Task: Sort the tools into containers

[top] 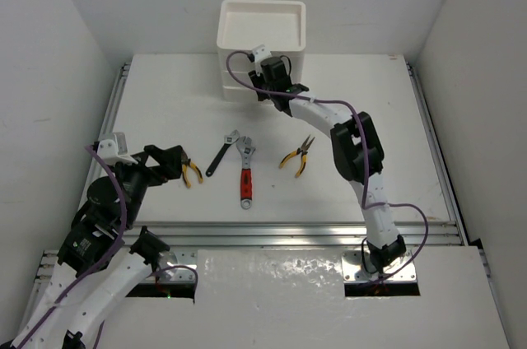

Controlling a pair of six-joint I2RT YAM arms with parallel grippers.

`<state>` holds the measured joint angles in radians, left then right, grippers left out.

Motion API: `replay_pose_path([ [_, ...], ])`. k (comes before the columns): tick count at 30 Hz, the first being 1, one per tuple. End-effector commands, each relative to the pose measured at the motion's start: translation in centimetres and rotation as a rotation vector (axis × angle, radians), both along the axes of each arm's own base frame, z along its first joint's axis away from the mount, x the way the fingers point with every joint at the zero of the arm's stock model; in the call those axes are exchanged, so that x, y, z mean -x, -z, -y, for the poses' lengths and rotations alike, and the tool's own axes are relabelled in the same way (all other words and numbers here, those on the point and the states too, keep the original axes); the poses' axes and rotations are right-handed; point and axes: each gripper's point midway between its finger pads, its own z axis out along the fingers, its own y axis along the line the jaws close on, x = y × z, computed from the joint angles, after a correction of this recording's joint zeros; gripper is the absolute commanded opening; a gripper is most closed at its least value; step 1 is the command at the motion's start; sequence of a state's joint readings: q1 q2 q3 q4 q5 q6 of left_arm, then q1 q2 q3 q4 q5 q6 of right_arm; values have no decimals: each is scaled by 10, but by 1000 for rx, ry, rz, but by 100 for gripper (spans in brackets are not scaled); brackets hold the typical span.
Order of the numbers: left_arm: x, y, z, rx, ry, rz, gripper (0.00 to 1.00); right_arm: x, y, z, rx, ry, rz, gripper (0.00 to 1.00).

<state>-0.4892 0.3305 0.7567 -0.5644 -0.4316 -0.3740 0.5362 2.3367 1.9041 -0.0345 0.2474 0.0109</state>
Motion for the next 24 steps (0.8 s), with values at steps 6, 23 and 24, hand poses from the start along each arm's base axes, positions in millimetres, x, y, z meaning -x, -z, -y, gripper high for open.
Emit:
replay_pose_path([
  [6,-2,-9,-1,9,-6,37,100,42,-51,19,-210,76,14,63],
  [23,-2,-9,-2,11,-9,39,100,104,-24,4,-273,121,-102,99],
  [24,-2,-9,-2,11,-9,37,100,106,-22,-4,-295,83,-123,99],
])
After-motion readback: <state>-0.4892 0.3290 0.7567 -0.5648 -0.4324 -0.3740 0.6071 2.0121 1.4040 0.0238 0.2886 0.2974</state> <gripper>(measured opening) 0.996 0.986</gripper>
